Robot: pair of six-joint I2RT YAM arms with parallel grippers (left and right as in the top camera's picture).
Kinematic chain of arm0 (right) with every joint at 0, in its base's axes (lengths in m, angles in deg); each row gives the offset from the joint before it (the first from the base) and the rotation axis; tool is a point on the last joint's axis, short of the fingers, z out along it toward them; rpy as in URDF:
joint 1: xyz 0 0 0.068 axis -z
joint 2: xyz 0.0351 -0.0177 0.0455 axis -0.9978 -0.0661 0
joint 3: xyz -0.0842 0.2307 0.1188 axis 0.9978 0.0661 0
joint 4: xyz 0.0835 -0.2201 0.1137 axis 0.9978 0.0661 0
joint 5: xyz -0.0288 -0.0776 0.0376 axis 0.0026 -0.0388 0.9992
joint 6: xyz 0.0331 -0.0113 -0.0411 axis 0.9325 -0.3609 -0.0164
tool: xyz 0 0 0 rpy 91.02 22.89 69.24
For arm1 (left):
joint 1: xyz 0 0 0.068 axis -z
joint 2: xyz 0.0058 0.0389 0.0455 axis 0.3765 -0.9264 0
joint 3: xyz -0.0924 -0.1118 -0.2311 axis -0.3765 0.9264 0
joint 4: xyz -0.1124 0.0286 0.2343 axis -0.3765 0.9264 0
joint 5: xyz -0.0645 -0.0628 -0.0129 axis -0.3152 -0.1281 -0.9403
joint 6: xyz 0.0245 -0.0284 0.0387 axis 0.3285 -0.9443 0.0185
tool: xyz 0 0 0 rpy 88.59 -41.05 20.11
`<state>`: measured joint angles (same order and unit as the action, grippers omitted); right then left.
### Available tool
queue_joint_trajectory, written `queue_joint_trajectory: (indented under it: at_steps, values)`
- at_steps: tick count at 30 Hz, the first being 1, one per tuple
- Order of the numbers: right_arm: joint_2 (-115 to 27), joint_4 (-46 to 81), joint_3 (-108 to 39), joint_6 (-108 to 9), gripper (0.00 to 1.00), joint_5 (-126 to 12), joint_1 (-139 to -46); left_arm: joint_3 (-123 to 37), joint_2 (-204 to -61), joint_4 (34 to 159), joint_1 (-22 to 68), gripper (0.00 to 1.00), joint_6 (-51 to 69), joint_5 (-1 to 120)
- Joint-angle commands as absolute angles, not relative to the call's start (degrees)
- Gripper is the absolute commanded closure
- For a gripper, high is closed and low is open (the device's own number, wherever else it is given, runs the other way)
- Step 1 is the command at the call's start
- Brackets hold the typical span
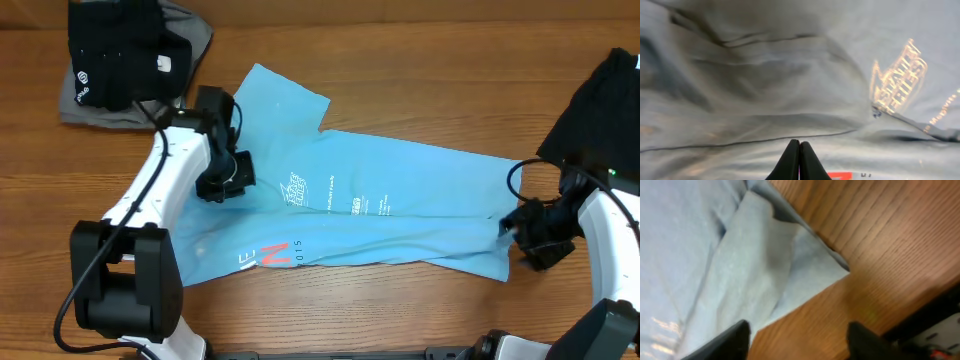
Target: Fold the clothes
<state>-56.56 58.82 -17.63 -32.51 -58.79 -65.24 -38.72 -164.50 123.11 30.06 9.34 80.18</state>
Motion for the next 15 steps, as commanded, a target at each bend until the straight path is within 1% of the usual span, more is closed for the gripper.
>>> queue_joint_trajectory:
  at_steps: [1,2,3,8,15]
  values:
    - [-55.77,56.57,-12.99,-33.84,0.82,-55.03,-65.26,-40.10,-165.79,122.23,31.42,0.95,10.58,79.24]
    - [-55.77,54.96,-11.40,-33.86,0.93,-53.35,-65.24,-40.10,-166.53,121.71,31.53,0.95,10.60,79.22]
    - [-55.77,53.32,-9.85,-33.84,0.96,-52.17,-65.26,-40.10,-167.16,121.18,31.53,0.95,10.60,79.20]
    - [-55.88,44.97,-2.90,-33.79,0.96,-48.67,-65.24,-40.10,-169.66,119.06,31.42,0.95,10.21,79.11]
    - [-56.08,37.64,2.66,-31.98,0.96,-48.50,-65.24,-40.10,-172.61,118.19,31.42,0.95,9.77,78.85]
